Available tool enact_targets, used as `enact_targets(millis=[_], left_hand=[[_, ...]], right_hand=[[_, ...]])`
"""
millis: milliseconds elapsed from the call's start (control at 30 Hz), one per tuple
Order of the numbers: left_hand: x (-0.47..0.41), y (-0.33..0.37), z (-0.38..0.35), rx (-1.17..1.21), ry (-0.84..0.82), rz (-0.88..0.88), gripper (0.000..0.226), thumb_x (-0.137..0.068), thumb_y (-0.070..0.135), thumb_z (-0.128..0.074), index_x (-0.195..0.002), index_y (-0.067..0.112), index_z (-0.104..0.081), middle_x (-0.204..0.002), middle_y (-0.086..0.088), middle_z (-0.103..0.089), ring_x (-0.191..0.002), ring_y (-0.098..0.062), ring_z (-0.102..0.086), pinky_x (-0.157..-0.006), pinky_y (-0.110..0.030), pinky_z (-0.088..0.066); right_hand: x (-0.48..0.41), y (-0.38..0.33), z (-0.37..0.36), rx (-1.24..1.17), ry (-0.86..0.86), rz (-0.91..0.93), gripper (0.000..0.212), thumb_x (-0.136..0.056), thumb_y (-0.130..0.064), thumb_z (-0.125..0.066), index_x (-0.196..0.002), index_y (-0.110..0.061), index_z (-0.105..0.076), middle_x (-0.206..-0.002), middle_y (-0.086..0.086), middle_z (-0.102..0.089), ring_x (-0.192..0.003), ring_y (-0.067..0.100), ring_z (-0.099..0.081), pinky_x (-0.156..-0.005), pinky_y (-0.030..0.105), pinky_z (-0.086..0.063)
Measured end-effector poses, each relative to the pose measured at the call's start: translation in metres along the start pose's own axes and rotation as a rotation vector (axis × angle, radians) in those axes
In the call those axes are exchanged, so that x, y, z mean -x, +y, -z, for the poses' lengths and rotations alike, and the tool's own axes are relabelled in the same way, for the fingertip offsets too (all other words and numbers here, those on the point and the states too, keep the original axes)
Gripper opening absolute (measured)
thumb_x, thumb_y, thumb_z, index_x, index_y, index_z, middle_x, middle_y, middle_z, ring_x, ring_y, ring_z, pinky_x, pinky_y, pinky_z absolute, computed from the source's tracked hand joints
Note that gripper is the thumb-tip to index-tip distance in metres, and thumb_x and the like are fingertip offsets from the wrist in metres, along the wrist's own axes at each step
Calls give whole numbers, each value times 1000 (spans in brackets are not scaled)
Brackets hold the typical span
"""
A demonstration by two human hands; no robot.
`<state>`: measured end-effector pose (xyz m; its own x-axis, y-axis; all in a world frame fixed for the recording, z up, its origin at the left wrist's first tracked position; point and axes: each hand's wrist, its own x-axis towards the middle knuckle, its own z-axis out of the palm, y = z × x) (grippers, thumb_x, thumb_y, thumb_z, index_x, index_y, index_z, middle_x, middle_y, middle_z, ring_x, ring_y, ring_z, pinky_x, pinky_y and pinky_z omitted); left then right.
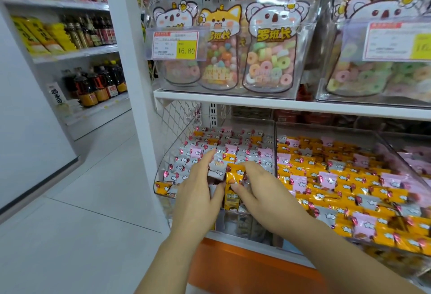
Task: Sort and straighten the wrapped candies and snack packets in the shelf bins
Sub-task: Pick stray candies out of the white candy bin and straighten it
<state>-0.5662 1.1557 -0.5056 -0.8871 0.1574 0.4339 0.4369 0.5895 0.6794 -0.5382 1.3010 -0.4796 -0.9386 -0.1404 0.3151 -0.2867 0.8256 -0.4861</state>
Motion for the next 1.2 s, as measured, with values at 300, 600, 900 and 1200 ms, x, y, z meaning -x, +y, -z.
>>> enact_targets(millis=[300,600,900,1200], left_hand=[[-3,-1,0,-202,-171,-90,39,-82,19,-61,-118,32,-49,-119,19,-38,-103,-6,-45,-103,-45,-34],[3,26,-11,-507,-409,30,82,-86,65,-40,-147,38,8,-155,11,20,-144,-17,16,-111,-56,12],[-5,49,-52,-281,-302,-60,57,-94,47,-41,-145,24,-30,-155,-1,-13,-142,-22,-16,-114,-43,-19],[-6,80,-80,-398,-170,-236,35,-95,34,-50,-129,30,-54,-135,10,-48,-122,-18,-49,-115,-48,-9]], right_hand=[[12,11,30,-331,461,15,29,-92,-18,-55,-111,-39,-46,-96,-6,-53,-81,2,-54,-69,10,-44],[62,43,49,-285,486,-23,43,-89,-15,-57,-109,-49,-39,-106,-6,-57,-87,-4,-58,-68,12,-48],[110,97,104,-103,676,-107,34,-90,-17,-56,-117,-35,-44,-111,-4,-55,-99,16,-58,-81,33,-50],[137,121,125,-103,580,-208,34,-92,-11,-53,-119,-31,-45,-111,-6,-53,-94,-16,-53,-71,-1,-40]])
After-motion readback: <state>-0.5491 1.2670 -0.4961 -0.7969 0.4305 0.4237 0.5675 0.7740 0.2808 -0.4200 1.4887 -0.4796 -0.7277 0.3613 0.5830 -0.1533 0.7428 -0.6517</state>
